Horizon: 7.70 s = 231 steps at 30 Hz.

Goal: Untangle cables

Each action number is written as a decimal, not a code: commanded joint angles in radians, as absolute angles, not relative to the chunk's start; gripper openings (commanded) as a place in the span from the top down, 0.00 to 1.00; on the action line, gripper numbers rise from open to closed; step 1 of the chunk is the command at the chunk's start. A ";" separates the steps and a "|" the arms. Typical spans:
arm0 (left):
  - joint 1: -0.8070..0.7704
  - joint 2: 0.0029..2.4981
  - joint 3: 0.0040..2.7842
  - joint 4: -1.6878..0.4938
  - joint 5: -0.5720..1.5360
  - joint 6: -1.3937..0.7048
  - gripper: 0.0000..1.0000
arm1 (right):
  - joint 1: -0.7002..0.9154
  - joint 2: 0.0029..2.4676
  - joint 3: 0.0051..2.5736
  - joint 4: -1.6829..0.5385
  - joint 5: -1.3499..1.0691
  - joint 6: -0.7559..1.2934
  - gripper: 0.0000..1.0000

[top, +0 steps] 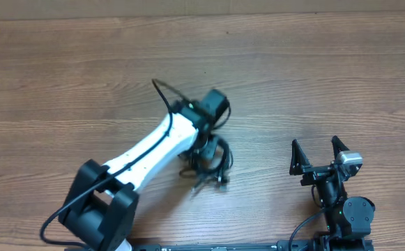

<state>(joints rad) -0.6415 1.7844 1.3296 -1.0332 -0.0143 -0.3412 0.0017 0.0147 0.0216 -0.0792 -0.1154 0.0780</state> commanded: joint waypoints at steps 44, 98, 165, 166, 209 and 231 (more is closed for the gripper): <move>-0.627 1.732 1.446 -1.051 0.196 0.243 0.96 | 0.005 0.725 0.726 -0.545 -0.900 0.321 0.00; -0.328 1.732 1.528 -0.832 0.284 -0.329 0.96 | 0.276 1.268 0.726 -0.300 -0.992 0.476 0.96; -0.227 1.732 1.527 -0.872 0.884 0.142 0.96 | 0.361 1.269 0.726 0.130 -0.725 1.132 0.47; -0.232 1.732 1.527 -0.870 0.884 0.126 0.96 | 0.370 1.269 0.726 0.129 -0.717 1.134 0.47; -0.336 1.732 1.527 -0.851 0.963 0.045 0.96 | 0.433 1.349 0.726 0.098 -0.376 1.436 0.66; -0.330 1.732 1.527 -0.828 1.021 0.036 0.96 | 0.408 1.394 0.726 0.237 -0.415 1.212 0.96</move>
